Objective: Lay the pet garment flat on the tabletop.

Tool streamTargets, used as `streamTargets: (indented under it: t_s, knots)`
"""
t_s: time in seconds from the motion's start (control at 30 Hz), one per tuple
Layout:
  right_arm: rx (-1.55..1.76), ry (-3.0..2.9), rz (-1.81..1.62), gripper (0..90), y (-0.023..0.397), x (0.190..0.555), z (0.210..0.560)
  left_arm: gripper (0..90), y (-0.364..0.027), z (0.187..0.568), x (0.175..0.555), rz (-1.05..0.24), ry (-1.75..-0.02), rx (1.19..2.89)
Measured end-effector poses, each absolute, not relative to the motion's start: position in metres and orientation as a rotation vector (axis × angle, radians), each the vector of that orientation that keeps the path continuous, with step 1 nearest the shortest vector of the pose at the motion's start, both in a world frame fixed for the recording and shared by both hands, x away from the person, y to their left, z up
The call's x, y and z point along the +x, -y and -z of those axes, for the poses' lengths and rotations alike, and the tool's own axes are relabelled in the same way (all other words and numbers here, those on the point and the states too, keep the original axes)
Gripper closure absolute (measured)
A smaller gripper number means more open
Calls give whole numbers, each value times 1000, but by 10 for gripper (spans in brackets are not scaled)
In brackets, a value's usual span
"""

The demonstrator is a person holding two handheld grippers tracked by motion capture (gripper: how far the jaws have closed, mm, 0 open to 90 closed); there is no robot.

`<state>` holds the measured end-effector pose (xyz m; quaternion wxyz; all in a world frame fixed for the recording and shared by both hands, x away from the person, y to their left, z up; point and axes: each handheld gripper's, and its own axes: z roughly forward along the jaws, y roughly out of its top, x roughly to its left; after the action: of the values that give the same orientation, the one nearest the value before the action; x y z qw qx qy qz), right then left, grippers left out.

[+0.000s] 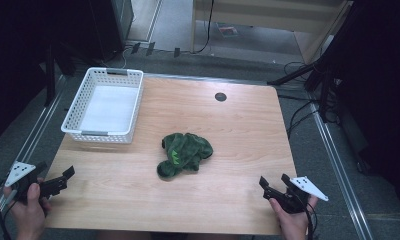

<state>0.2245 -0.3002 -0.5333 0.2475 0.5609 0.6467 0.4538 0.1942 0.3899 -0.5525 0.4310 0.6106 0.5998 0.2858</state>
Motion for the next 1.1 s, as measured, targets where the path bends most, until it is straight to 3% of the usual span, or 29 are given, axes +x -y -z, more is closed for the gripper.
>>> streamTargets:
  t_s: [0.77,1.1]
  knots:
    - [1266,-1928,-1310,139,160,264,487,6,-390,553,196,-701,-1493,1523]
    - [1248,-1957,-1332,145,134,297,453,6,-382,548,197,-753,-1499,1578]
